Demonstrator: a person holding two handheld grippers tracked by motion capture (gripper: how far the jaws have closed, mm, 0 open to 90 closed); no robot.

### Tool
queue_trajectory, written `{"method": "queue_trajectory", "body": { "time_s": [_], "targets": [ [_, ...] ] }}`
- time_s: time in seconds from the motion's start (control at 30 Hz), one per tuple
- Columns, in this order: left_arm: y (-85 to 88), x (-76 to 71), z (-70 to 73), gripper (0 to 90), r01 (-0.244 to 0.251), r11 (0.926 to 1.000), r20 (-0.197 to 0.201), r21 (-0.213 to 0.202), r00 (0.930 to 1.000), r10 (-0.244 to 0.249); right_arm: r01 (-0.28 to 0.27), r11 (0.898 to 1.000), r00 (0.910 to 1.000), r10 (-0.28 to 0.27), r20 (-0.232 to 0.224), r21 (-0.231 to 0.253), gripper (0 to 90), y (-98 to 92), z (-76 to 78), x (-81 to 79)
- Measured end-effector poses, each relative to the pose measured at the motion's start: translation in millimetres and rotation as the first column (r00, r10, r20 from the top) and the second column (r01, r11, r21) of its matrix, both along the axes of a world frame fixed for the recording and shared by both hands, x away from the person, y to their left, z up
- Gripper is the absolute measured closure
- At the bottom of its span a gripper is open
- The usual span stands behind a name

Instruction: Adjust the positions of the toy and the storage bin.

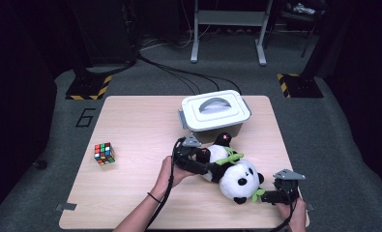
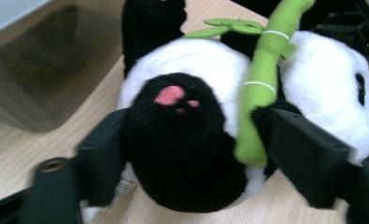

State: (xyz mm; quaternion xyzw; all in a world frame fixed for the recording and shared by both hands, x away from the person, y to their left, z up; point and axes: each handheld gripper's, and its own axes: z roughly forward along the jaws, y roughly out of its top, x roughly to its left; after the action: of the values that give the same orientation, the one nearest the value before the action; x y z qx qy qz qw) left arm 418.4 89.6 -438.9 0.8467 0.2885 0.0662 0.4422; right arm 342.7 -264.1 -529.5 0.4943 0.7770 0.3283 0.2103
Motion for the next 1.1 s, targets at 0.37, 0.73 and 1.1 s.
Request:
{"method": "queue_trajectory", "body": {
  "time_s": [0.37, 0.73, 1.1],
  "targets": [
    [7.2, -3.7, -5.1, 61.5, -0.04, 0.9989, 0.037, -0.022, 0.9985, 0.041, 0.0, 1.0, 1.0, 0.0, 0.0, 0.0, 0.0, 0.1, 0.0, 0.0],
    [12.7, -20.9, -4.4, 67.8, -0.018, 0.999, 0.073, -0.04, 0.9971, 0.021, 0.006, 1.0, 1.0, -0.006, -0.006, 0.006, 0.1, 0.4, 0.3, -0.4],
    [29.0, -45.2, -7.3, 69.0, -0.02, 0.9978, 0.084, -0.064, 0.9962, 0.025, 0.003, 1.0, 1.0, -0.002, -0.005, 0.008, 0.1, -0.1, 0.2, -0.2]
  ]
}}
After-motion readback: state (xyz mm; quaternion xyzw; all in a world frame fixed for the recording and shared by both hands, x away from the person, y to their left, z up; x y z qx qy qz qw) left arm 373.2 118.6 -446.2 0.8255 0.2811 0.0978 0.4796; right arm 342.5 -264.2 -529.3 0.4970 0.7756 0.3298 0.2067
